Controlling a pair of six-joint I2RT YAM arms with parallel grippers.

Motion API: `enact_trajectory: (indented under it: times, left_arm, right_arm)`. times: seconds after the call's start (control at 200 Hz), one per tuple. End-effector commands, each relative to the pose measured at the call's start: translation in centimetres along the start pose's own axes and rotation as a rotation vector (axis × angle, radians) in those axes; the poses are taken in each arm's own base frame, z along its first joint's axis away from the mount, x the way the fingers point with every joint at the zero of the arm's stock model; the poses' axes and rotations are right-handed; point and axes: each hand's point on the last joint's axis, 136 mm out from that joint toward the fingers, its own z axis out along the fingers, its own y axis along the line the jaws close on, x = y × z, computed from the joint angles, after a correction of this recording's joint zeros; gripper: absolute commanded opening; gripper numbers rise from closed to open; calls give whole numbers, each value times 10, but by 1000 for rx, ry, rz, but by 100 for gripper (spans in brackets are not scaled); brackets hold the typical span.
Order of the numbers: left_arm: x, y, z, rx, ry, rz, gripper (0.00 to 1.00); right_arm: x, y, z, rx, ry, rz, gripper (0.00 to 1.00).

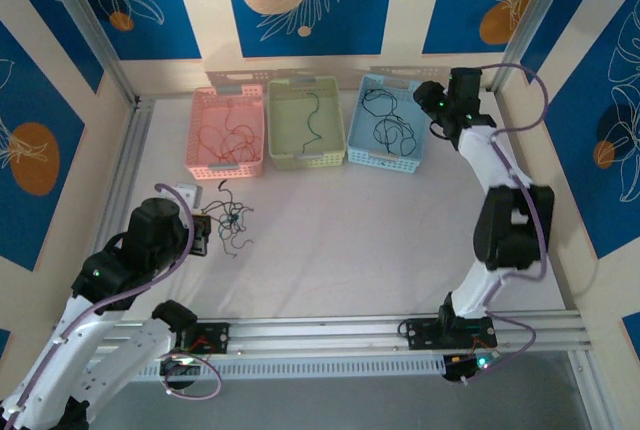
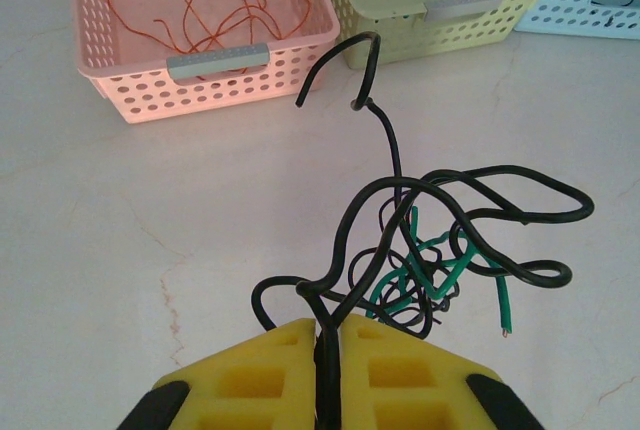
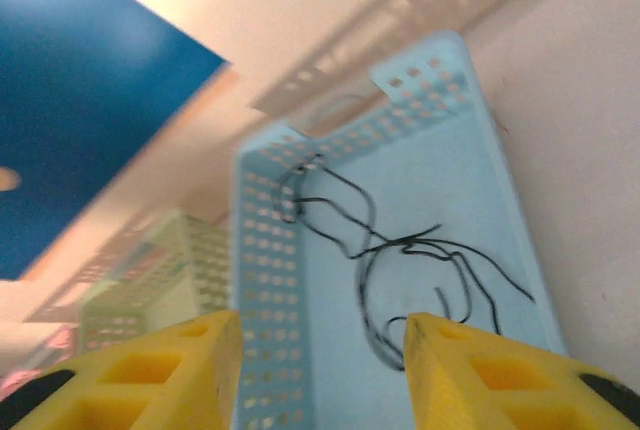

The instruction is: Untangle the cables

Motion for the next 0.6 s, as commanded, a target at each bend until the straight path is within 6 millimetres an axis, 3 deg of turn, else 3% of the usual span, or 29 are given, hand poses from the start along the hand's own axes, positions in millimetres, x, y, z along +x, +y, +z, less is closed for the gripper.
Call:
enact_trajectory:
  times: [0.0,0.135,0.315,0.42,0.52,0.595]
  left_arm:
    - [-3,0,2,6,-14,-2,0]
    - [-3,-3,2,23,-11,0,0]
    - [-3,-14,2,82,-15,3,0]
    - [-3,-20,2,120,-11,8,0]
    - [-1,-27,4,154,1,13,0]
    - [0,-31,6,177,13,18,0]
  right_arm:
    - [18,16,-34,-53,-20,-75,46]
    - [83,41,-71,-185,45,-188,45]
    - [203,82,-125,-493,193,-384,43]
    - [260,105,-156,-682,290,-448,42]
    - [305,126,-185,-848,347,-581,42]
    - [324,138,-194,-895,378,-608,42]
